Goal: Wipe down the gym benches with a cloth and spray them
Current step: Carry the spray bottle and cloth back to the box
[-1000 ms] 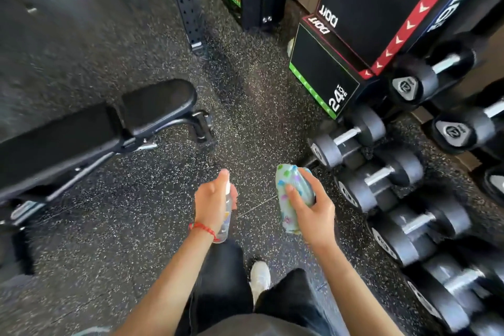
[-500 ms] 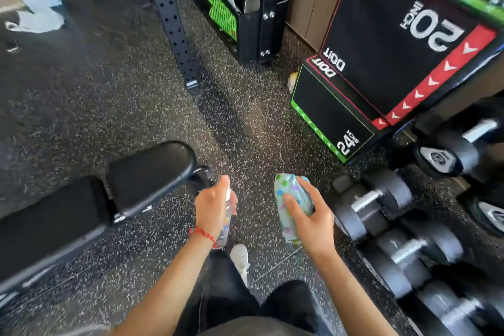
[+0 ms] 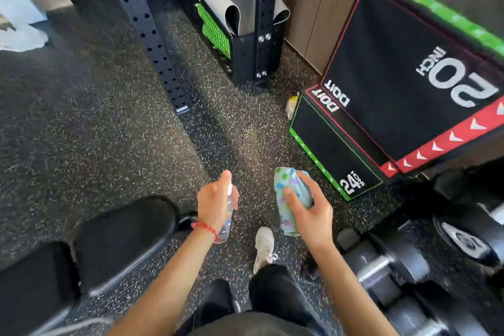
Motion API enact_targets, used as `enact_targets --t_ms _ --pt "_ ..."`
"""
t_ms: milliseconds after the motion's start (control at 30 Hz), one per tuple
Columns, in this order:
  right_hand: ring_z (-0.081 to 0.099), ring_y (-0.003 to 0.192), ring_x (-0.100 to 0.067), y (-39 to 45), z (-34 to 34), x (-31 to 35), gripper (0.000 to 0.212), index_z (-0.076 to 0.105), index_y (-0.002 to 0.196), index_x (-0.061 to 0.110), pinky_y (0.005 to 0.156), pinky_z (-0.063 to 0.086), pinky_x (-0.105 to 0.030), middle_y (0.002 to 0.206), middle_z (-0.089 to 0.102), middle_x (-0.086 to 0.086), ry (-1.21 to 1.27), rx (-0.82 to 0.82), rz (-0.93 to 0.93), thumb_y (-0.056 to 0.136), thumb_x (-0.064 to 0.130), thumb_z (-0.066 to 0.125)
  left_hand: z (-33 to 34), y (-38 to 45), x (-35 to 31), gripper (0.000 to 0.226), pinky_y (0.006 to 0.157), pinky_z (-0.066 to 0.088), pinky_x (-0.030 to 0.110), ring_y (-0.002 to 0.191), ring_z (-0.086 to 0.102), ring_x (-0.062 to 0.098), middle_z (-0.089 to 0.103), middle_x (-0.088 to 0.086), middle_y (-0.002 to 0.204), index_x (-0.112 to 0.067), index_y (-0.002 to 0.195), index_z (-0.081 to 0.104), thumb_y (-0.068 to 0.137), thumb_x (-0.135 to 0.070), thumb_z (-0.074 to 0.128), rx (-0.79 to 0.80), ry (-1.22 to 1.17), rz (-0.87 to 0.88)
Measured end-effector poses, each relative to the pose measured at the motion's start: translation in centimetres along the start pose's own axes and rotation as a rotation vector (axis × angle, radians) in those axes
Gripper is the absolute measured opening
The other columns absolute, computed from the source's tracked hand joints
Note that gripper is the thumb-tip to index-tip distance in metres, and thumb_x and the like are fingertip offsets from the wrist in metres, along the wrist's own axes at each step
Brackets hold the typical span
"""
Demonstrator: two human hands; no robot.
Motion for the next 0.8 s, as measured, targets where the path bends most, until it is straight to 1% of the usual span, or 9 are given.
enact_targets --t_ms 167,267,300,367,433,500,567,700,800 --pt "0.055 0.077 0.020 9.0 -0.5 1.6 0.031 0.057 0.102 0.045 0.061 0.037 0.003 0.080 0.060 0.033 0.016 0.020 -0.015 0.078 0.030 0.071 3.8 6.6 -4.3 0.064 0.050 0.042 0.023 0.037 0.049 0.010 0.053 0.002 0.037 -0.015 0.037 0.054 0.079 -0.058 0.032 -0.010 -0.002 0.000" --pt "0.056 0.081 0.017 13.8 -0.8 2.4 0.030 0.058 0.102 0.043 0.068 0.040 -0.001 0.090 0.061 0.028 0.008 0.023 -0.008 0.077 0.032 0.070 5.8 10.1 -6.6 0.062 0.056 0.045 0.029 0.043 0.054 0.016 0.055 0.004 0.040 -0.014 0.038 0.054 0.079 -0.056 0.033 -0.019 -0.008 -0.015" --pt "0.057 0.081 0.016 15.2 -0.9 2.6 0.030 0.058 0.102 0.043 0.069 0.042 -0.003 0.090 0.061 0.027 0.005 0.023 -0.007 0.077 0.032 0.070 6.5 11.2 -7.3 0.062 0.058 0.046 0.030 0.045 0.056 0.018 0.056 0.004 0.040 -0.013 0.039 0.054 0.079 -0.055 0.034 -0.016 -0.016 -0.014" --pt "0.059 0.082 0.011 17.8 -0.9 2.9 0.030 0.059 0.105 0.040 0.074 0.046 -0.011 0.090 0.062 0.024 0.006 0.020 -0.004 0.078 0.033 0.070 7.8 13.4 -8.5 0.061 0.058 0.043 0.029 0.045 0.057 0.020 0.055 0.004 0.040 -0.013 0.040 0.054 0.080 -0.055 0.035 0.002 -0.035 -0.007" --pt "0.060 0.085 0.006 20.2 -0.9 3.1 0.032 0.060 0.109 0.034 0.078 0.048 -0.018 0.094 0.064 0.020 0.015 0.013 0.003 0.079 0.032 0.070 9.2 15.8 -9.8 0.060 0.058 0.042 0.029 0.044 0.055 0.019 0.055 0.004 0.040 -0.015 0.038 0.053 0.080 -0.054 0.036 0.026 -0.044 0.006" --pt "0.059 0.087 0.009 22.4 -0.8 3.2 0.031 0.059 0.108 0.036 0.078 0.046 -0.011 0.098 0.063 0.020 0.024 0.003 0.010 0.079 0.031 0.070 10.6 18.3 -11.0 0.062 0.058 0.043 0.030 0.043 0.052 0.016 0.054 0.005 0.040 -0.015 0.037 0.053 0.081 -0.054 0.033 0.052 -0.013 0.036" --pt "0.057 0.088 0.014 24.8 -0.8 3.3 0.030 0.057 0.104 0.042 0.075 0.045 -0.005 0.098 0.060 0.026 0.030 -0.021 0.024 0.079 0.032 0.069 12.0 21.0 -12.1 0.063 0.056 0.042 0.030 0.041 0.050 0.015 0.054 0.007 0.041 -0.014 0.037 0.053 0.082 -0.054 0.032 0.071 0.013 0.053" --pt "0.056 0.081 0.019 30.2 -0.6 3.2 0.029 0.057 0.098 0.046 0.067 0.040 0.001 0.089 0.060 0.030 0.053 -0.083 0.074 0.078 0.031 0.070 15.1 26.8 -14.2 0.064 0.057 0.045 0.031 0.042 0.051 0.018 0.055 0.009 0.042 -0.010 0.040 0.055 0.083 -0.051 0.031 0.121 0.028 0.077" --pt "0.057 0.077 0.017 34.4 -0.4 3.3 0.029 0.058 0.100 0.044 0.063 0.040 0.001 0.087 0.062 0.025 0.069 -0.152 0.109 0.077 0.031 0.071 17.6 31.4 -16.1 0.066 0.051 0.041 0.027 0.039 0.048 0.016 0.054 0.009 0.042 -0.008 0.042 0.055 0.083 -0.053 0.030 0.178 0.057 0.109"
Point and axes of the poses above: each hand's wrist, its own y-axis towards the middle knuckle, its own z-axis out of the palm, x = y × z, the point moved 8 cm from there along y, towards the middle knuckle
